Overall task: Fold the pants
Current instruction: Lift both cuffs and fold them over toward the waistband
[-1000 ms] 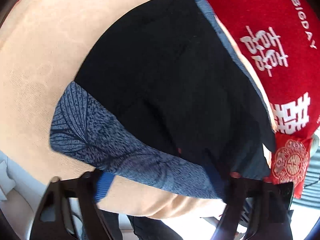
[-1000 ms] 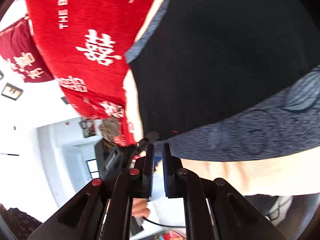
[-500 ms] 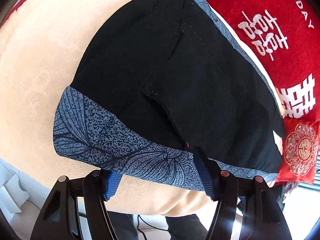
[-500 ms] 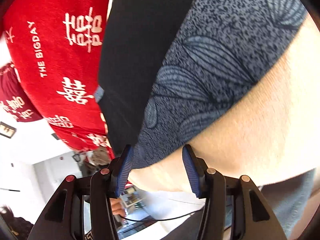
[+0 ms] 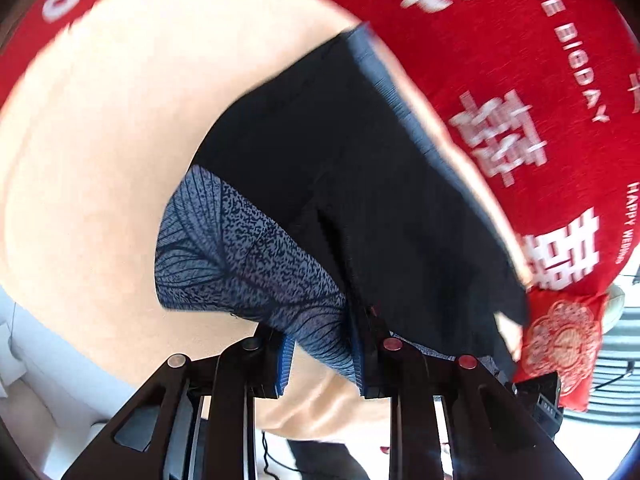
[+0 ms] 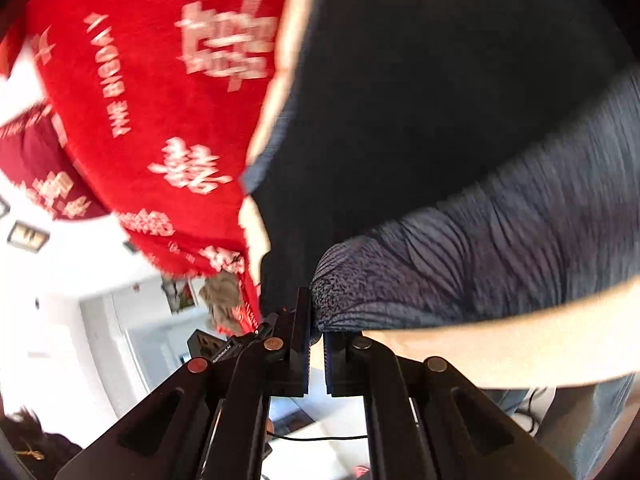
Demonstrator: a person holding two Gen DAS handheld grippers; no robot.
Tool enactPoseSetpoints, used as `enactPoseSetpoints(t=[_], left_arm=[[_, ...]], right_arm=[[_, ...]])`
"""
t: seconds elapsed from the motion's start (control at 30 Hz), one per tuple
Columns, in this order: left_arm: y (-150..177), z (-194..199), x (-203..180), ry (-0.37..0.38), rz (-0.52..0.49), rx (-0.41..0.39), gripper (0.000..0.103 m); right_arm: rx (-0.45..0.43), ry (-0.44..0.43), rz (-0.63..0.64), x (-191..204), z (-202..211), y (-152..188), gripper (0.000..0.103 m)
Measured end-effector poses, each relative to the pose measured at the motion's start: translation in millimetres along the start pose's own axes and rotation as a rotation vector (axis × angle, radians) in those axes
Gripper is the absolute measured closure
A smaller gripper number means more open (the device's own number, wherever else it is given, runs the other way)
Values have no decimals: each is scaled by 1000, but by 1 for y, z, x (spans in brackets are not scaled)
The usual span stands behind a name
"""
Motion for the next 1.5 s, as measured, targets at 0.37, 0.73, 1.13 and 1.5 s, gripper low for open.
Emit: enactPoseSetpoints(t=[0.37, 0.73, 1.13, 1.5], left_arm=[[-138, -33, -99, -30, -245, -181, 75], [-205, -103, -99, -296, -241, -226, 34], [-180, -118, -117, -385, -465, -177, 23], [-191, -158, -123, -505, -461, -169, 23]], right_arm=[[39, 40, 203, 86, -40, -151, 95], [42, 290, 171, 57, -105, -237, 31], [145, 566, 592, 101, -152, -182, 55], [8, 683, 617, 101, -167, -220, 57]])
Point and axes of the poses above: each gripper's, at about its wrist camera, not at the fingertips, and z roughly against the way its jaws point, x to its left, y to its underside, the point moved 4 cm from there along -z, roughly the way its jaws point, and after that the axes turned 1 degree about y, right-handed, at the moved point
